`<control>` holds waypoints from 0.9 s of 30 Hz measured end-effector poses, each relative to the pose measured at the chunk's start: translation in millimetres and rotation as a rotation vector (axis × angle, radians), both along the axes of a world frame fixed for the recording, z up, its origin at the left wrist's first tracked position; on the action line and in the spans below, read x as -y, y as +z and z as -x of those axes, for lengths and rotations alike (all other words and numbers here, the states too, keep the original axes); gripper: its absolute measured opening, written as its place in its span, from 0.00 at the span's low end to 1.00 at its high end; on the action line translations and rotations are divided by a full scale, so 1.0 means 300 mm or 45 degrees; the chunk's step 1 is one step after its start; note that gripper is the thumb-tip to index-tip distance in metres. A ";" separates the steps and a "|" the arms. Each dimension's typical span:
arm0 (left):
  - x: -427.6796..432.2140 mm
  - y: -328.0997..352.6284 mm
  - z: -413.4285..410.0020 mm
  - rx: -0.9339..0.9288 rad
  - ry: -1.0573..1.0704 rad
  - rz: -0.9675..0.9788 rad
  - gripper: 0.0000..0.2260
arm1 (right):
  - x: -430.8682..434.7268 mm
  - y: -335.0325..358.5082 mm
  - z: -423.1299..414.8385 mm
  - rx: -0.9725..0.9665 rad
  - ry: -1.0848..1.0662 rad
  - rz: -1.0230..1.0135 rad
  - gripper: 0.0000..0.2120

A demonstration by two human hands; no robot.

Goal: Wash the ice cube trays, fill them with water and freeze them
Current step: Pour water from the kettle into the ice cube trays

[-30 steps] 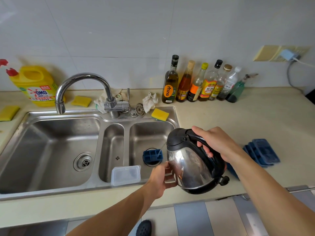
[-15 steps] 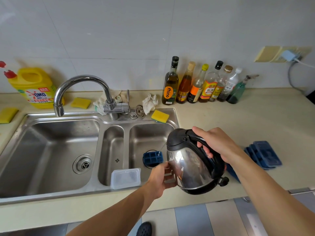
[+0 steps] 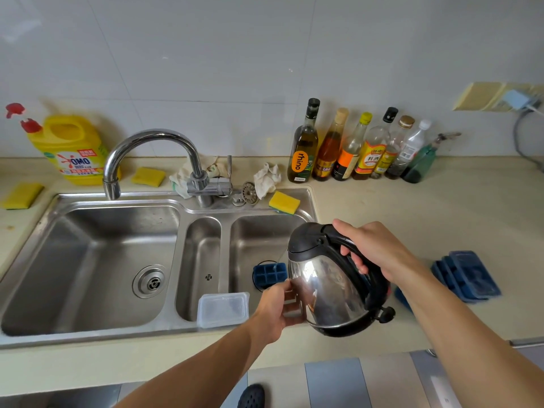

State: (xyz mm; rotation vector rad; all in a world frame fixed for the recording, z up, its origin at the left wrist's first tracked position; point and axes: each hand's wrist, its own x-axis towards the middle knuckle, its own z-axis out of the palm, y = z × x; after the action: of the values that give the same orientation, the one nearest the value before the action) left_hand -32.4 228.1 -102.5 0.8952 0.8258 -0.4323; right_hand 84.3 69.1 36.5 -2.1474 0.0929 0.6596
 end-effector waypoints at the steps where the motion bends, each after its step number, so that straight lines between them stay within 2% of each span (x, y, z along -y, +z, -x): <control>1: -0.004 -0.001 0.000 0.002 0.000 -0.001 0.14 | -0.005 -0.002 -0.001 0.001 0.007 0.001 0.30; 27: -0.068 -0.030 0.056 -0.010 0.057 -0.041 0.13 | -0.089 -0.029 0.007 -0.007 0.095 0.008 0.30</control>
State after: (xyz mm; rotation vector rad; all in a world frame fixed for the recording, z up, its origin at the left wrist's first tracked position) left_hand -49.2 248.6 -111.4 0.9035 0.8608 -0.3842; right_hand 82.1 95.9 27.7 -2.1638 0.0173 0.7090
